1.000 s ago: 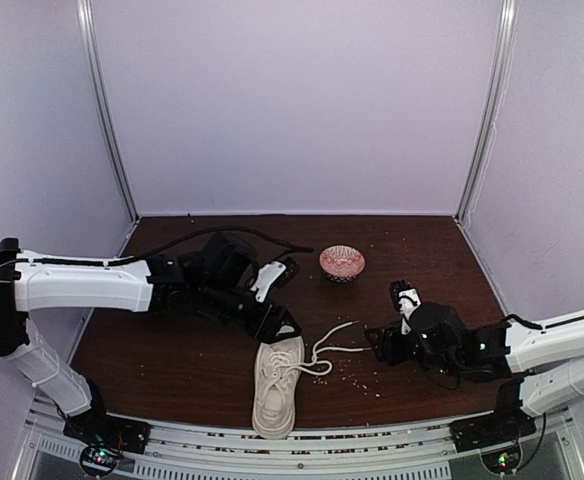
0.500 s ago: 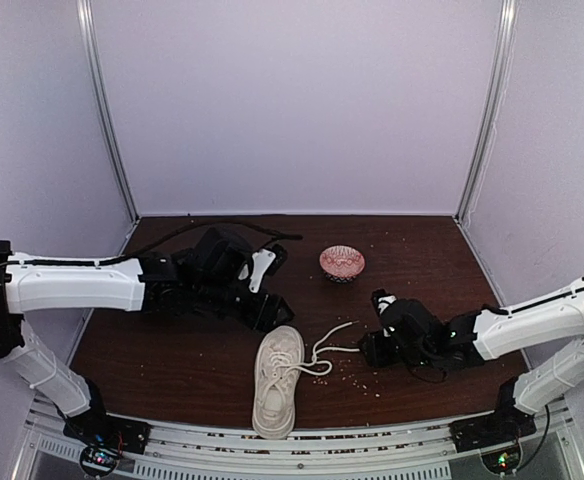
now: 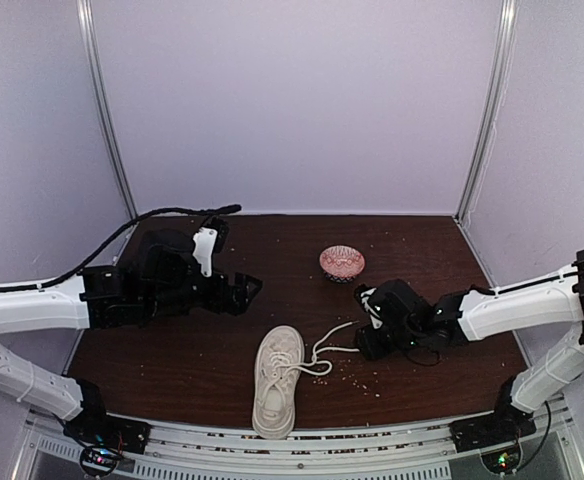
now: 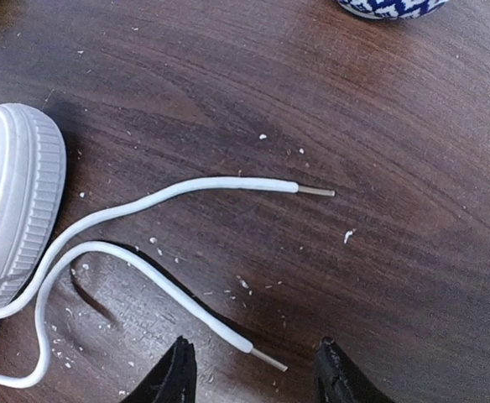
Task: Tie the shoes
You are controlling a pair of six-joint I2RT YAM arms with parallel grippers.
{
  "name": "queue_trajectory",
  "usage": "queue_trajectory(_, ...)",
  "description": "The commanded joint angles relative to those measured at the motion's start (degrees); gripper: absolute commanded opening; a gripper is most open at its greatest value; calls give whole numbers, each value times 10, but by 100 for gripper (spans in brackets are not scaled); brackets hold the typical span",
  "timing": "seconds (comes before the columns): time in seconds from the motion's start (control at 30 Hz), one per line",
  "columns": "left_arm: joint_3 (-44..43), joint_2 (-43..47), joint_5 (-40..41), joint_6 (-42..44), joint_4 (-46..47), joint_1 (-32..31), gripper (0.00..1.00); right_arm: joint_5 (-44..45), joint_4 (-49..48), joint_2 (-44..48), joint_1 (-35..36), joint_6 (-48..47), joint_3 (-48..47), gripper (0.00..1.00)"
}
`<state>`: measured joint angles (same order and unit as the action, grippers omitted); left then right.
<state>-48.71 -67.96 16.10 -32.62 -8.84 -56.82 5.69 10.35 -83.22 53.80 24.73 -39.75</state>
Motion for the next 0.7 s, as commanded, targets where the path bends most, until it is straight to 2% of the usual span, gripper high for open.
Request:
queue_trajectory(0.0, 43, 29, 5, -46, 28, 38, 98, -14, 44, -30, -16, -51, -38, 48)
queue_trajectory(0.2, 35, 40, 27, -30, -10, 40, 98, -29, 58, -84, -21, -76, -58, 44)
queue_trajectory(0.67, 44, 35, 24, -45, -33, 40, 97, -65, 76, -120, -18, -117, -77, 35)
